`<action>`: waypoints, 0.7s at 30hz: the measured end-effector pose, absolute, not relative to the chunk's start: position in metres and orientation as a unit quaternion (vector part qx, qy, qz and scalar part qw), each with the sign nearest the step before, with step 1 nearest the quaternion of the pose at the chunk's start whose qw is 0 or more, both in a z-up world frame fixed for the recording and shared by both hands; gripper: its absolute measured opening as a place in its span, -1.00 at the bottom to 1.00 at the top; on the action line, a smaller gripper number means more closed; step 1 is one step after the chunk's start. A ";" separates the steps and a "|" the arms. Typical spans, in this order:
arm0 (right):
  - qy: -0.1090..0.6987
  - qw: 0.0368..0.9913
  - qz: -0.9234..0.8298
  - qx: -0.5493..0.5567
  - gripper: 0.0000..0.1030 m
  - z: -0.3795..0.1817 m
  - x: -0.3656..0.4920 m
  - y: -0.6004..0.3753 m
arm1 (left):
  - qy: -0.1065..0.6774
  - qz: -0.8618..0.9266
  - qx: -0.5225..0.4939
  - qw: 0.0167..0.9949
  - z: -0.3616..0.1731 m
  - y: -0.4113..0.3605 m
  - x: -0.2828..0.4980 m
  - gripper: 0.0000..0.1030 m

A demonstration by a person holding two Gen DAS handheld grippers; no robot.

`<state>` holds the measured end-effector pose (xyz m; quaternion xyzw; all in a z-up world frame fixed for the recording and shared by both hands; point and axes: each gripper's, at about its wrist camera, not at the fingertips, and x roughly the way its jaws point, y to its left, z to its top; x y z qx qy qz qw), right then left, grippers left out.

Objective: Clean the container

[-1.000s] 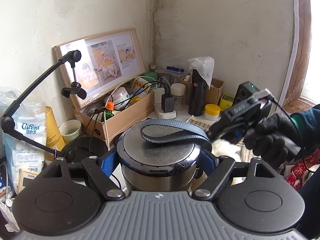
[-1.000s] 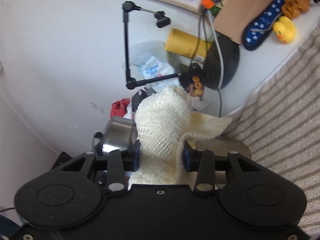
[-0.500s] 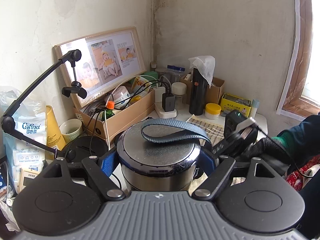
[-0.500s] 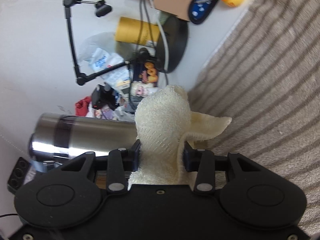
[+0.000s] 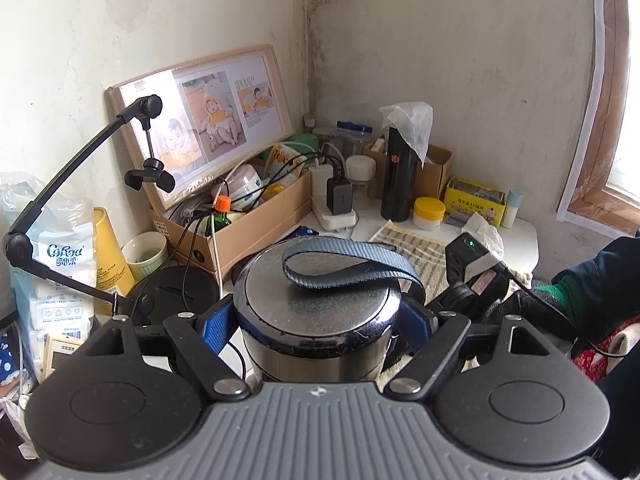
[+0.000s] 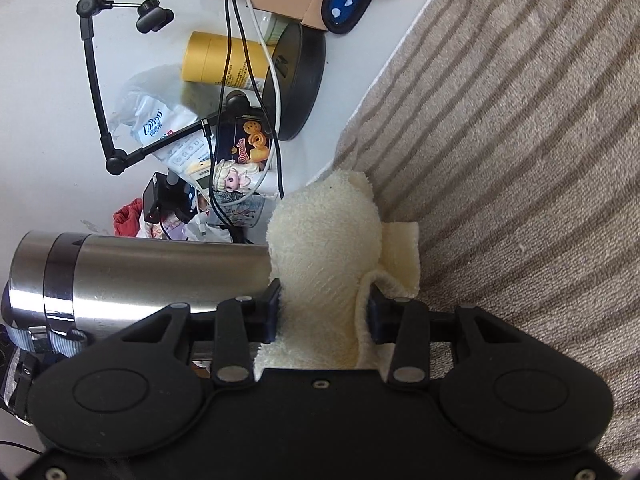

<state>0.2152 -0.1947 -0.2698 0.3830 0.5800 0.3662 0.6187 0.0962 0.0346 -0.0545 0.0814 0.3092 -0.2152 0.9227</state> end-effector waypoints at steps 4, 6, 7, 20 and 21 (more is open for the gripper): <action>0.578 0.621 0.365 0.384 -0.23 -0.268 0.215 -0.195 | 0.314 -0.204 0.089 0.923 -0.050 0.035 0.088 0.62; 0.576 0.623 0.366 0.381 -0.23 -0.265 0.215 -0.195 | 0.314 -0.198 0.089 0.924 -0.048 0.034 0.083 0.63; 0.575 0.624 0.368 0.381 -0.23 -0.264 0.214 -0.195 | 0.314 -0.194 0.089 0.925 -0.048 0.033 0.081 0.64; 0.559 0.628 0.392 0.374 -0.23 -0.244 0.210 -0.197 | 0.319 -0.055 0.004 0.946 -0.046 0.002 0.083 0.72; 0.558 0.629 0.392 0.373 -0.23 -0.243 0.210 -0.198 | 0.320 -0.051 0.006 0.946 -0.045 0.000 0.084 0.72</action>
